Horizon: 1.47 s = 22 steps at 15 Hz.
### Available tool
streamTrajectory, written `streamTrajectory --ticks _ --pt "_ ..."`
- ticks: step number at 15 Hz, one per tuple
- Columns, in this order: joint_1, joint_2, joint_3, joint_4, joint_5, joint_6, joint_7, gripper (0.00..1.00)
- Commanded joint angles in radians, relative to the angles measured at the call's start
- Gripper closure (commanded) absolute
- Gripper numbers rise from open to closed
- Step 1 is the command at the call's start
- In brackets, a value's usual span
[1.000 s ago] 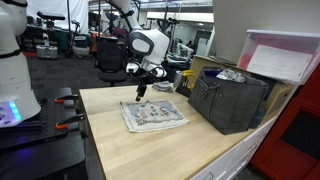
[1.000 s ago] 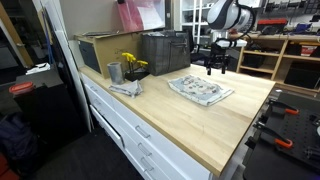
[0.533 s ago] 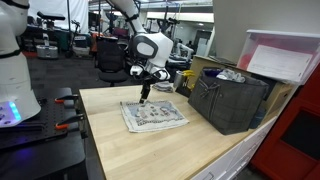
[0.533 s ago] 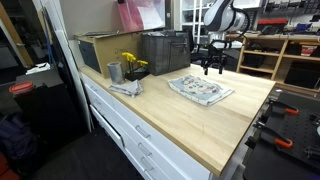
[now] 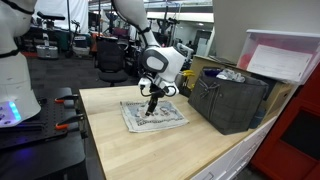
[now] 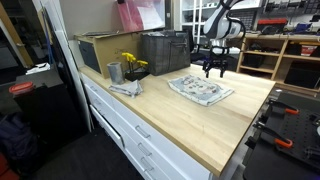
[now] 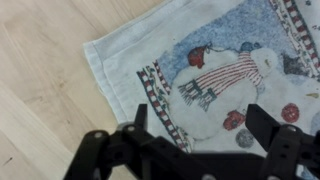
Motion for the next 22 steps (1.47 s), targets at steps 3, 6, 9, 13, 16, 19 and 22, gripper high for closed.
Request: streamTrajectory --ticks 3,6,9,13,16,19,22 --pt "-0.065 0.072 0.012 0.109 0.071 -0.132 -0.004 0.00" --pt "-0.087 0.072 0.010 0.107 0.120 -0.181 -0.006 0.00" --pt "-0.094 0.080 -0.006 0.088 0.141 -0.199 0.013 0.00" --pt "-0.119 0.107 0.000 0.076 0.186 -0.215 -0.005 0.00" --pt "-0.125 0.125 0.001 0.063 0.209 -0.202 -0.020 0.00" --pt "-0.129 0.139 -0.006 0.059 0.211 -0.196 -0.021 0.00" --pt "-0.135 0.134 -0.014 0.045 0.203 -0.189 -0.027 0.00"
